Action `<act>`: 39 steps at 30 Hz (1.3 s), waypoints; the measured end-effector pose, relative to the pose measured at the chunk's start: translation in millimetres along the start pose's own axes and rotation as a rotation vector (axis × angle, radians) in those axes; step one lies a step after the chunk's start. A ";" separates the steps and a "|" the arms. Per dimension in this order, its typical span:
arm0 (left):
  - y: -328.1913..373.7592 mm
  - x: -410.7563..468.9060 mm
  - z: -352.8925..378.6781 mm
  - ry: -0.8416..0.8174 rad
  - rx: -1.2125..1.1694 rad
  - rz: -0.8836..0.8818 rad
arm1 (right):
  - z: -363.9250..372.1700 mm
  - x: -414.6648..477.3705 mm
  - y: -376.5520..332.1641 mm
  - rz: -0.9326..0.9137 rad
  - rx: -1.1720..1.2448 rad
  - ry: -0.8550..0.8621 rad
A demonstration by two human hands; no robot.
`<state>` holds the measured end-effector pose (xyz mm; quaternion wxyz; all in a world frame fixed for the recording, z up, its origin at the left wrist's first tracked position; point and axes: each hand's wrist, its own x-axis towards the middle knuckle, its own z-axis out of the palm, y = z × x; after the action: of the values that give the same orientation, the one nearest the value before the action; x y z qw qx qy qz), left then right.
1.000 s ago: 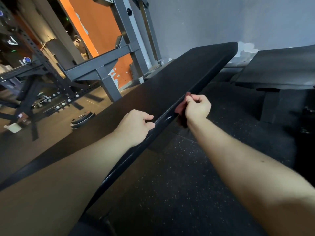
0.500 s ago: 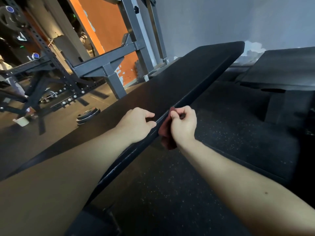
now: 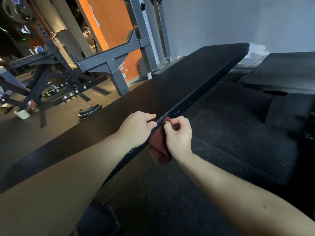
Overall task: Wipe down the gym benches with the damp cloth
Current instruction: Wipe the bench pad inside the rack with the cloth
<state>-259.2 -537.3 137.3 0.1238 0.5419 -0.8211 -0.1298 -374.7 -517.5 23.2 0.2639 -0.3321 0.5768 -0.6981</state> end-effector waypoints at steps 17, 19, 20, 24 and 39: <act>-5.6 3.9 7.3 0.035 -0.001 -0.016 | -7.3 15.5 2.0 -0.047 0.021 0.036; -4.1 3.3 6.9 0.035 0.002 -0.019 | -10.4 24.9 0.7 -0.071 0.001 0.026; -3.3 2.7 7.2 0.037 0.006 -0.018 | -12.0 28.3 0.6 -0.079 -0.011 0.020; -2.1 1.4 7.7 0.040 0.020 -0.013 | -16.9 42.8 -1.7 -0.042 -0.034 0.084; 8.0 -2.8 -1.6 0.008 0.059 -0.056 | -54.1 17.5 -26.5 -0.020 0.041 -0.144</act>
<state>-264.5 -531.9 141.5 0.1074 0.5688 -0.8084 -0.1067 -427.1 -491.4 45.8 0.3044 -0.3816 0.5386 -0.6867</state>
